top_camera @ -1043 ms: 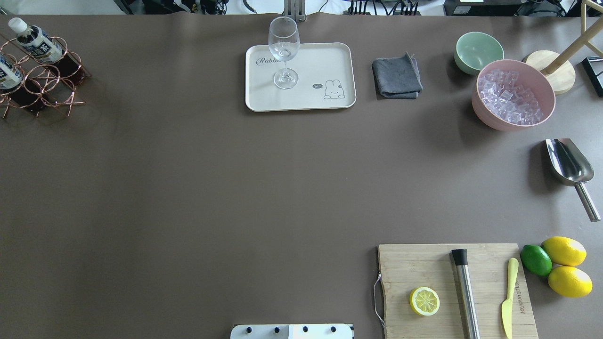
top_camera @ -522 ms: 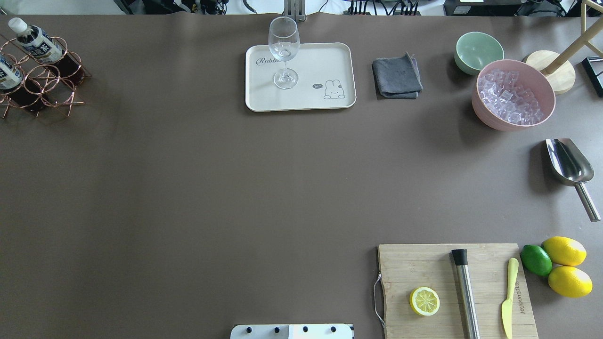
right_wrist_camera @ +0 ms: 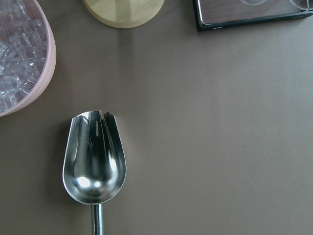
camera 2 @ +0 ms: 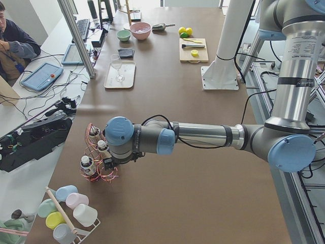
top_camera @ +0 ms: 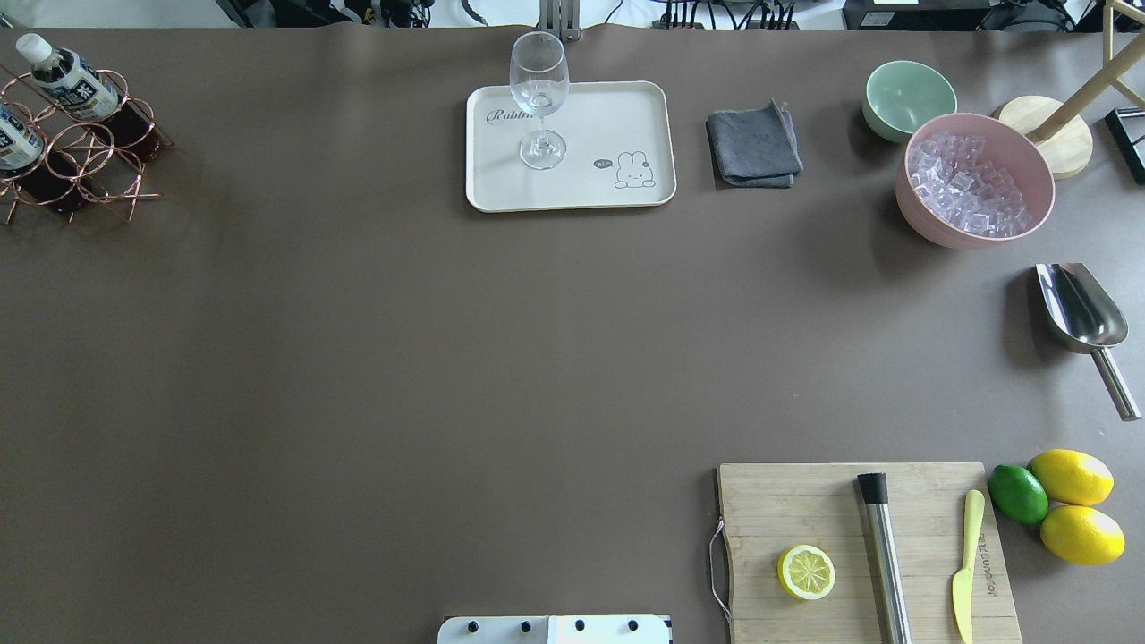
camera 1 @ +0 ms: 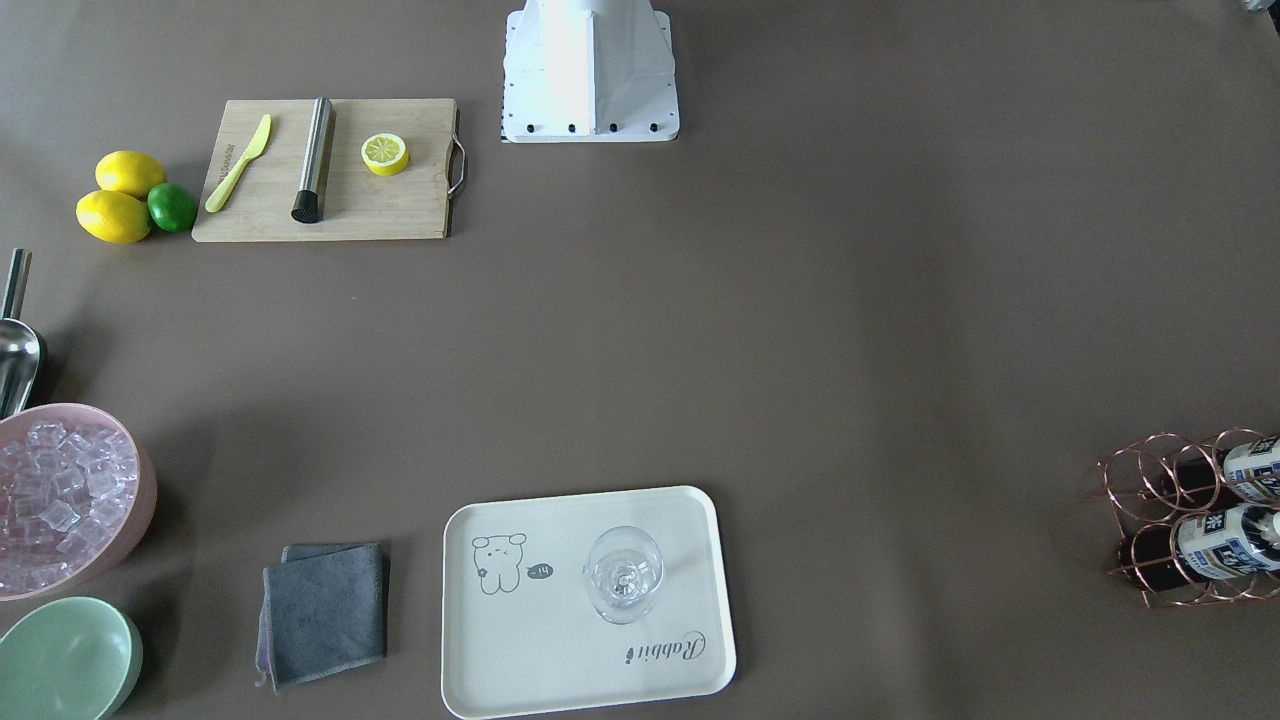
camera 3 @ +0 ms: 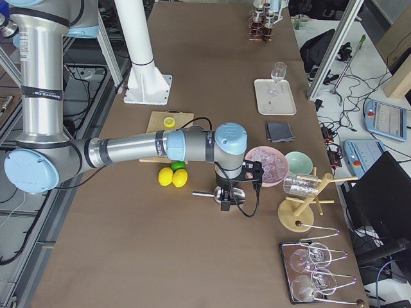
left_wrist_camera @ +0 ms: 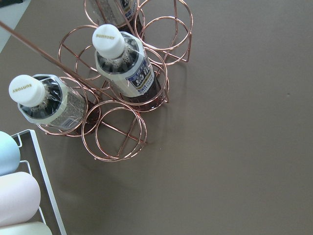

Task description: Take tea from basket to plate

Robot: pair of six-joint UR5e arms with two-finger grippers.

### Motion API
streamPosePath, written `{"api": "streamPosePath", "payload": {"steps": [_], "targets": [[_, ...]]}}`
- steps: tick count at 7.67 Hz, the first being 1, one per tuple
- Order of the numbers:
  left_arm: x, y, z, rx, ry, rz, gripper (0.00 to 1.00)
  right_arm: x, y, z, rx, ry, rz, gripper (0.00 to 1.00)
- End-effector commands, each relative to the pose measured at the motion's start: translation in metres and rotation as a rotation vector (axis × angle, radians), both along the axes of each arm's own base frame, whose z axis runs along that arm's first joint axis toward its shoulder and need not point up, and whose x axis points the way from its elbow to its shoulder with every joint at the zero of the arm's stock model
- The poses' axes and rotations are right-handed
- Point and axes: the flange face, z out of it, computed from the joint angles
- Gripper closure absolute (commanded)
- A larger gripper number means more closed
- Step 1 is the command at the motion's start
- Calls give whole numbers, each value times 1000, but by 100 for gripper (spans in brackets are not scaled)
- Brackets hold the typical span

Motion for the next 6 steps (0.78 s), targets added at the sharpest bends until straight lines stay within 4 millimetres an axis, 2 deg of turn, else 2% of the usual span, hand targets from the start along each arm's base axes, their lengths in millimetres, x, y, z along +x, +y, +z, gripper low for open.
{"api": "streamPosePath", "payload": {"steps": [1,3,4,6], "targets": [[-3,-42,-50,53,-9,71,2,0,-1,-1,2,0,0,0],[-11,-82,-106,114,-61,138,2,0,0,0,0,0,0,0],[-6,-93,-124,144,-68,150,2,-2,-1,-1,2,0,-5,0],[2,-121,-146,170,-74,168,3,-5,-1,-1,2,0,-11,0]]}}
